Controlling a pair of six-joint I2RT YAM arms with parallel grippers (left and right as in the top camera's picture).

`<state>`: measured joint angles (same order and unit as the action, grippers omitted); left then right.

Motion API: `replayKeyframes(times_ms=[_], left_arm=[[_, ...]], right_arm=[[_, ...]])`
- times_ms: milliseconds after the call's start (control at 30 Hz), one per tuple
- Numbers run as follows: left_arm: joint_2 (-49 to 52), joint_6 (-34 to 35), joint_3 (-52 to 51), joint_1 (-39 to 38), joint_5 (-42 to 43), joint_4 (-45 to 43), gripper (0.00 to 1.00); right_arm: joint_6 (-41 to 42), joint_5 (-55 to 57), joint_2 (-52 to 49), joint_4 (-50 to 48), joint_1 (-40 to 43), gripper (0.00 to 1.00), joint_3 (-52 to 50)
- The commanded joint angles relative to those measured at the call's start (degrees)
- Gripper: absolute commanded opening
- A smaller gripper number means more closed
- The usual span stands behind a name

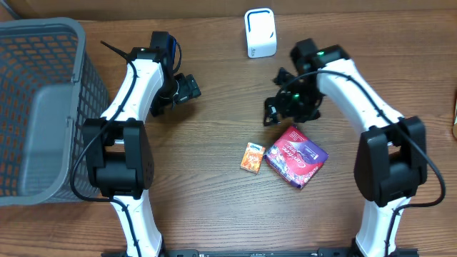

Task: Scan the item barcode

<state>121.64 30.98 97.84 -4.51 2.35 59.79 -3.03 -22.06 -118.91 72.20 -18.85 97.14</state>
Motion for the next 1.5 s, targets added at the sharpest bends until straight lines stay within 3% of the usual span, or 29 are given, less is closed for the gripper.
replayKeyframes(times_ms=[0, 133, 200, 267, 333, 567, 900, 1267, 1467], left_arm=[[-0.15, -0.55, 0.20, -0.28, 0.04, -0.07, 1.00], [-0.15, -0.55, 0.20, -0.28, 0.04, -0.07, 1.00], [-0.15, -0.55, 0.20, -0.28, 0.04, -0.07, 1.00], [-0.15, -0.55, 0.20, -0.28, 0.07, -0.07, 1.00], [-0.15, -0.55, 0.20, -0.28, 0.04, -0.07, 1.00], [-0.15, -0.55, 0.20, -0.28, 0.04, -0.07, 1.00], [-0.15, -0.55, 0.20, -0.28, 0.04, -0.07, 1.00], [-0.15, -0.55, 0.20, -0.28, 0.04, -0.07, 1.00], [-0.15, -0.55, 0.20, -0.28, 0.04, -0.07, 1.00]], right_arm=[[7.61, -1.14, -0.26, -3.82, -4.39, 1.00, -0.02], [12.61, -1.14, -0.26, -7.82, -7.91, 0.94, -0.02], [15.54, -1.14, -0.26, -8.74, -9.38, 0.86, -0.02], [17.49, -1.07, -0.26, -8.57, -10.82, 0.69, -0.04], [19.87, 1.07, -0.26, -8.00, -12.17, 0.63, -0.31], [29.86, 9.20, -0.26, -6.10, -15.45, 0.59, -3.98], [31.17, 10.36, -0.26, -7.43, -16.13, 0.58, -11.74], [31.15, 13.20, -0.26, -8.11, -15.80, 0.59, -12.48], [31.12, 11.72, -0.26, -9.94, -16.17, 0.51, -12.50]])
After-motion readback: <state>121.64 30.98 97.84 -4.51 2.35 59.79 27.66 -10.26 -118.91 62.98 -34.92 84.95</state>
